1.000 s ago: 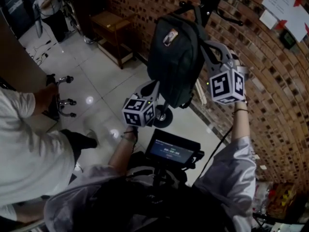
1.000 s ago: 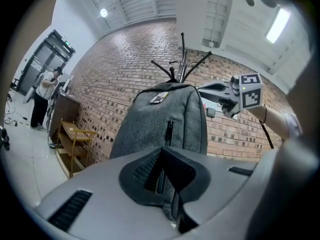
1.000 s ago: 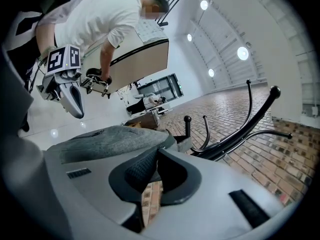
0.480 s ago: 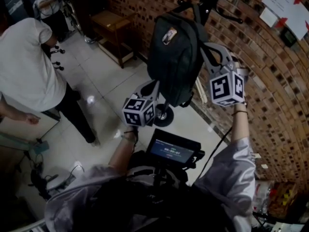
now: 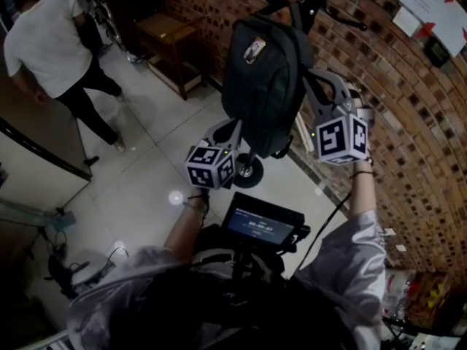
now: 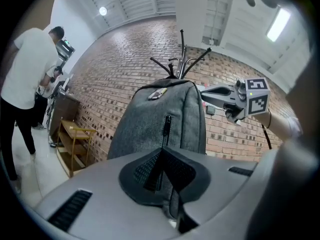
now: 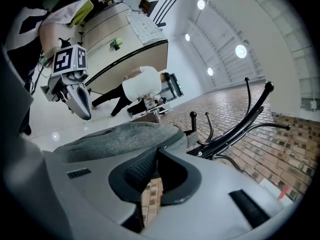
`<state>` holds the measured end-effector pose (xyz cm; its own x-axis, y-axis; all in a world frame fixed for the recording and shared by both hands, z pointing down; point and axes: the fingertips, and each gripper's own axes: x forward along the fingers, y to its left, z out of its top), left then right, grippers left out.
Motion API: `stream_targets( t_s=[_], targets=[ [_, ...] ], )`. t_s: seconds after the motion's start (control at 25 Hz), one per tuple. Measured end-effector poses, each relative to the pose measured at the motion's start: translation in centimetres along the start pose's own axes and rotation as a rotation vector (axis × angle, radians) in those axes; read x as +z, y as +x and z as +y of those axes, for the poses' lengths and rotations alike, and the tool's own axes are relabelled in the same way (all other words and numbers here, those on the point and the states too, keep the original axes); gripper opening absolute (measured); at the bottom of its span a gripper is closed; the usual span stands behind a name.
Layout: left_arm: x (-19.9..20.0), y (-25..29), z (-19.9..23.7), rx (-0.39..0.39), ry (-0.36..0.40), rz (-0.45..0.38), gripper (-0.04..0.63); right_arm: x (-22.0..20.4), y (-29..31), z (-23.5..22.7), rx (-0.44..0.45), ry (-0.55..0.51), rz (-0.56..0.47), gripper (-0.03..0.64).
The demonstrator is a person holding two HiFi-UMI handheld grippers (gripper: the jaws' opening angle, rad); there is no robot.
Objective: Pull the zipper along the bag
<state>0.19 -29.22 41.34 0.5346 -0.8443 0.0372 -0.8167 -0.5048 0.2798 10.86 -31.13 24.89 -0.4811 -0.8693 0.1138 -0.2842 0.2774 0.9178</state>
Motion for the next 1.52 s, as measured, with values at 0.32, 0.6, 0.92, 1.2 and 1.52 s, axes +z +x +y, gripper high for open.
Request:
stream_targets(
  t_s=[0.32,0.6,0.92,1.2,1.52],
  targets=[
    [-0.4,0.1,-0.2,-0.010,0.012,0.013,0.008,-0.6,-0.7,1.5,0.018,-0.011,0.020,0.011],
    [-0.3,0.1,-0.6,-0.021,0.016,0.017,0.008,-1.2,-1.3,3.1,0.036,0.007,0.034,0.012],
    [-0.6,0.2,-0.4,-0.023,0.024,0.018,0.008,-1.8,-1.7,4.7,0.048,0.057,0.029,0.012],
    [-0.8,0.3,-0.7,-0.035,0.021,0.026,0.008,-2.1,-2.1,5.5,0.058,0.055,0.049,0.012],
    [-1.1,0.4,-0.6,-0.040,0.029,0.032,0.008,-2.6,-2.7,6.8,0.065,0.086,0.057,0.014]
  ],
)
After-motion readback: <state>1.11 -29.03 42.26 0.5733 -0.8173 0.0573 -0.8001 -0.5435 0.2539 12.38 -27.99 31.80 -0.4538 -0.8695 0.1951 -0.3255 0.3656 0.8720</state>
